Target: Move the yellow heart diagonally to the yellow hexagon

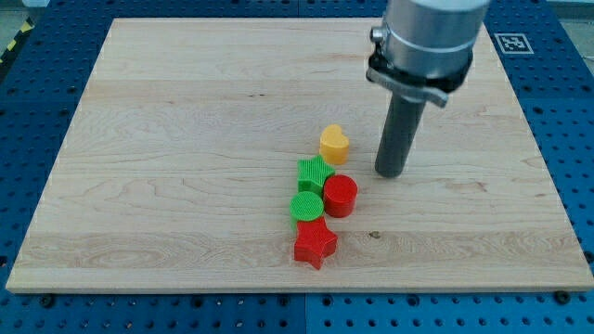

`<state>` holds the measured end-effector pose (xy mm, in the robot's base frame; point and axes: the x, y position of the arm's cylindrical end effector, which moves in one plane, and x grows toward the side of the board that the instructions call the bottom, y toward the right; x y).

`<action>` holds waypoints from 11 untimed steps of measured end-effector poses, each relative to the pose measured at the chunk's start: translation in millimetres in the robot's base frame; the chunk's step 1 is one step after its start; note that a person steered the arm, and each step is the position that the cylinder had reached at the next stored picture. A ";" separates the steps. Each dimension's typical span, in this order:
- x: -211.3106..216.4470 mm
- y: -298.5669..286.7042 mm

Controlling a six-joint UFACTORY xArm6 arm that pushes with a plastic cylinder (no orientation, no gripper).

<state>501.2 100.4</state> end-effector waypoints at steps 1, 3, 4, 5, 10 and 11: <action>-5.8 -30.8; -123.6 -79.5; -115.2 -80.4; -77.6 -79.7; -138.5 -86.9; -126.9 -75.1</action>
